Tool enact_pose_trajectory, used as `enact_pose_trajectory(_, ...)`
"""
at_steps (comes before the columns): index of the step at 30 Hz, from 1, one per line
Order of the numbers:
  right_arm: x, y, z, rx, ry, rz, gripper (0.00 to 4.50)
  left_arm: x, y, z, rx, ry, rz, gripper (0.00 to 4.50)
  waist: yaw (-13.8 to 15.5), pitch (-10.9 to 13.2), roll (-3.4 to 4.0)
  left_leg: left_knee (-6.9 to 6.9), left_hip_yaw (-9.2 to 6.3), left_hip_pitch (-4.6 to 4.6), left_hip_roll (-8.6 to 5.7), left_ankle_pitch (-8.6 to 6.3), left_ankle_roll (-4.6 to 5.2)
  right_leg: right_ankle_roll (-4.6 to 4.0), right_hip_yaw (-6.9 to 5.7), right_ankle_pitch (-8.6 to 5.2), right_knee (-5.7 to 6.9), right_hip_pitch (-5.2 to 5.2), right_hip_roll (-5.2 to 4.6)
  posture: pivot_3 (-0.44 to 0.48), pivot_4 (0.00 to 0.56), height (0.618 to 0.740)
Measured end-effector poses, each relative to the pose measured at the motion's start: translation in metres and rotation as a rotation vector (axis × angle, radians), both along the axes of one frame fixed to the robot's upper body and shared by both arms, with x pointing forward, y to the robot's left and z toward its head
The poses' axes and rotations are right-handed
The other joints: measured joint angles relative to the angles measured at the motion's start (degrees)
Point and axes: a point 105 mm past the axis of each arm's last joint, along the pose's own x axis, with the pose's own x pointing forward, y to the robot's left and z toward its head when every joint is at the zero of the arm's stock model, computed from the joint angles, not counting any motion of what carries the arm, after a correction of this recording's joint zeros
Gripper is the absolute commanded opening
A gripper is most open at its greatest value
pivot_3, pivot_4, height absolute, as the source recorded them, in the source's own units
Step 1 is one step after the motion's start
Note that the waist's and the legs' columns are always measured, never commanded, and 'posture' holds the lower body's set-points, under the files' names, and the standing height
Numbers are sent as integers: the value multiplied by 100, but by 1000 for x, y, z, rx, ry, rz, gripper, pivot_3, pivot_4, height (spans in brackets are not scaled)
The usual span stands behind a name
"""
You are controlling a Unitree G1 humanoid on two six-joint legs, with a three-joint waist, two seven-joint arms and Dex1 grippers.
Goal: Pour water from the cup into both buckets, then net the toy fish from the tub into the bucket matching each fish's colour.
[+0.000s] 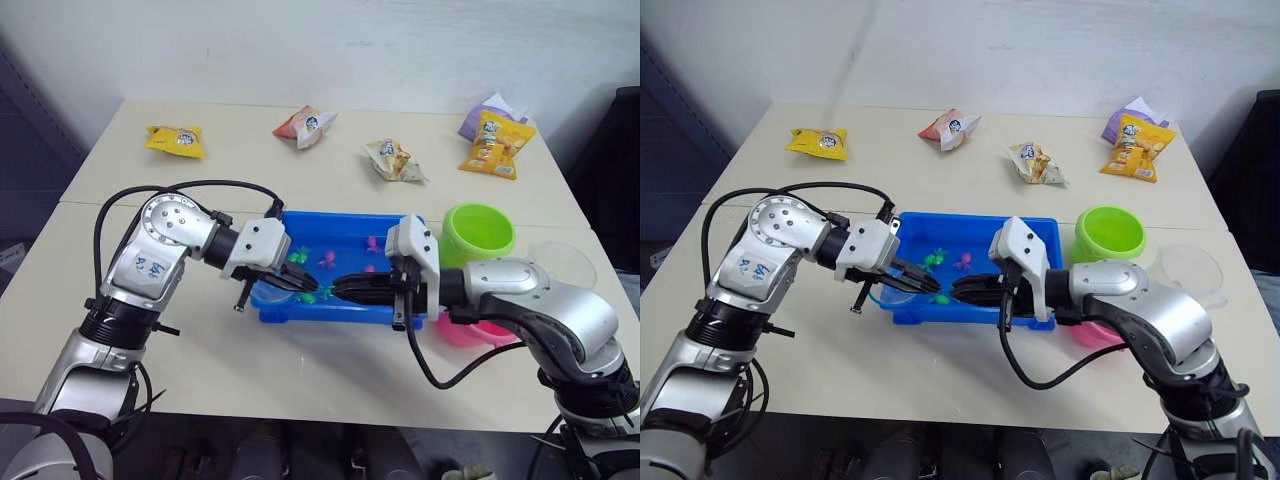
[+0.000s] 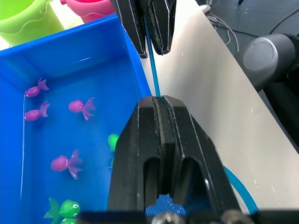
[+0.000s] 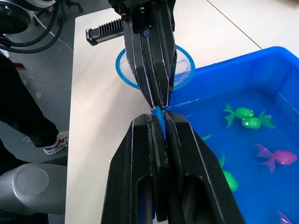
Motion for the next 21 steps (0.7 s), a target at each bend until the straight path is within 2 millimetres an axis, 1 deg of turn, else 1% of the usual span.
enact_pose_trajectory(2,0,0,2,8,-25,5,0,-1,1,0,-25,28,2,1775,2,0,0,1,0,0,0,0,0,0,0,0,1,0,0,0,150,738)
enact_pose_trajectory(3,0,2,4,21,-43,14,0,-1,-1,8,-95,38,2,2268,4,0,0,2,-1,-1,0,0,0,0,0,0,2,0,0,0,150,738)
enact_pose_trajectory(5,-2,4,8,38,-72,39,0,0,-5,28,-250,44,4,3208,7,0,0,6,-3,-2,1,0,0,1,-1,0,2,0,-1,0,150,738)
enact_pose_trajectory(6,-2,4,10,39,-89,49,0,1,-3,41,-325,44,18,3649,6,0,0,6,-3,-2,1,0,0,2,-1,1,2,1,-1,0,150,738)
enact_pose_trajectory(8,-3,2,11,28,-120,65,0,7,8,66,-436,43,68,4461,-5,0,0,7,-3,-1,0,1,-1,3,-1,1,4,0,0,0,150,738)
enact_pose_trajectory(10,-3,-2,12,2,-155,74,0,11,26,91,-516,34,124,4461,-14,0,0,5,-1,2,1,3,-4,2,-1,1,7,0,2,0,150,738)
enact_pose_trajectory(11,-3,-3,13,-5,-163,75,0,13,32,94,-525,31,147,4461,-20,0,0,5,-1,4,1,4,-6,2,0,1,8,0,4,0,150,738)
enact_pose_trajectory(13,-1,-10,17,-29,-208,67,0,20,55,101,-555,28,233,4461,-21,0,0,4,2,9,1,4,-7,2,3,1,10,0,6,0,150,738)
enact_pose_trajectory(15,2,-20,21,-65,-275,50,0,26,77,101,-562,10,309,4461,-5,0,0,4,2,9,0,5,-8,2,2,1,9,1,6,0,150,738)
enact_pose_trajectory(17,5,-32,22,-92,-327,24,0,28,100,91,-526,-18,381,4461,-1,0,0,1,6,10,-1,4,-7,2,3,1,5,2,5,0,150,738)
enact_pose_trajectory(18,8,-40,21,-106,-339,-3,0,29,113,80,-503,-26,419,4461,0,0,0,1,6,10,-1,4,-7,2,3,1,4,3,5,0,150,738)
enact_pose_trajectory(19,13,-49,18,-133,-338,-37,0,30,122,69,-488,-19,448,4461,3,0,0,1,7,9,-3,4,-7,2,3,1,6,2,2,0,150,738)
enact_pose_trajectory(20,15,-57,16,-160,-338,-65,0,30,126,59,-476,-5,465,4461,4,0,0,3,8,8,-3,4,-7,2,4,1,7,2,2,0,150,738)
enact_pose_trajectory(21,19,-67,13,-205,-343,-94,0,28,131,45,-458,23,488,4461,5,0,0,4,7,8,-2,4,-6,2,4,1,6,2,1,0,150,738)
